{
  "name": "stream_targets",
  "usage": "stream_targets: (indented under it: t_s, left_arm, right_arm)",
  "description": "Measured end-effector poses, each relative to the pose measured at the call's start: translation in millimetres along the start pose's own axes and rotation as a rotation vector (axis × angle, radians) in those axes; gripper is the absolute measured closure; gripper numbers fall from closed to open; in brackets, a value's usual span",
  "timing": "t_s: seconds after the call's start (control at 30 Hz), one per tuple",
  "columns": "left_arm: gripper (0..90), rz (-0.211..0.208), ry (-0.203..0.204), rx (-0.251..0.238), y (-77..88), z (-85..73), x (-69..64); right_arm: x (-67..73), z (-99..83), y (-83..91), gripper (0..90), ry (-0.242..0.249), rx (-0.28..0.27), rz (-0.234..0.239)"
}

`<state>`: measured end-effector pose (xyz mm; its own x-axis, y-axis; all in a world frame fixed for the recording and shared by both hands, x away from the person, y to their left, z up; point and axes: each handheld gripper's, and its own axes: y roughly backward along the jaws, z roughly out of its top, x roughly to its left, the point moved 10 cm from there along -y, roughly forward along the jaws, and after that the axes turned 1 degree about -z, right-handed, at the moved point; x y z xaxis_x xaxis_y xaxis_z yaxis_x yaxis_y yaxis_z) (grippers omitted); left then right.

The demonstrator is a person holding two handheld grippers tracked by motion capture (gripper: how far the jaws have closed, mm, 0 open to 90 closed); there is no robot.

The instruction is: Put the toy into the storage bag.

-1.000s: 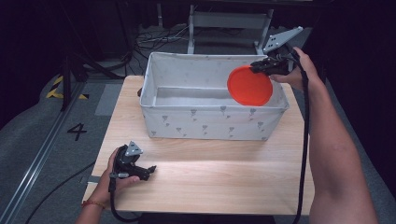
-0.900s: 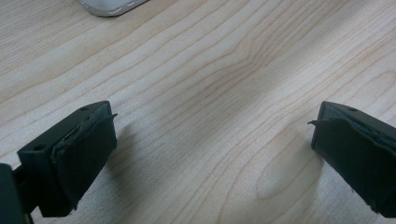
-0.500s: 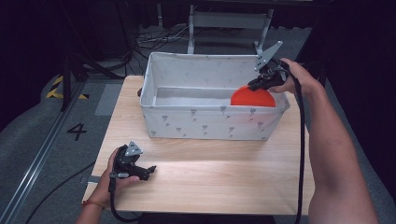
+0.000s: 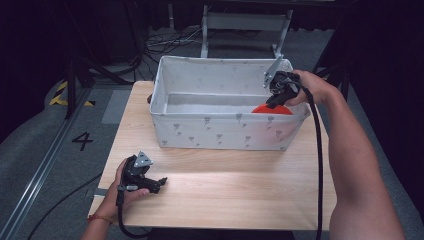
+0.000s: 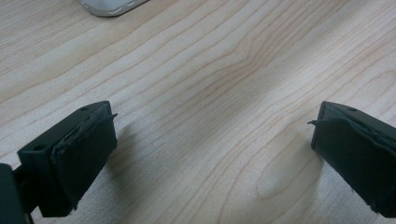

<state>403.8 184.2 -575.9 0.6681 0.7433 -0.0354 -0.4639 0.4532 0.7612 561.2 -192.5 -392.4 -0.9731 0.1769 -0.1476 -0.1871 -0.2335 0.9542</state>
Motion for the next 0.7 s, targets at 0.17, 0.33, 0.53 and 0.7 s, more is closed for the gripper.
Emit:
stream_targets:
  t_s: [0.17,0.33,0.53,0.7]
  left_arm:
    - [0.4,0.001,-0.001,-0.001,0.0,0.1,0.1]
    - [0.4,0.0,0.0,0.0,0.0,0.0,0.0]
    - [0.4,0.0,0.0,0.0,0.0,0.0,0.0]
    - [0.4,-0.003,-0.002,0.001,-0.2,0.3,-0.2]
  right_arm:
    - [1.5,-2.9,-9.9,81.6,-0.012,0.049,0.035]
    - [4.2,-10.4,-14.9,80.8,-0.013,0.109,0.083]
    - [3.6,-17.9,-24.1,80.4,-0.024,0.141,0.1]
    - [4.2,-13.0,-20.8,79.2,-0.045,0.1,0.104]
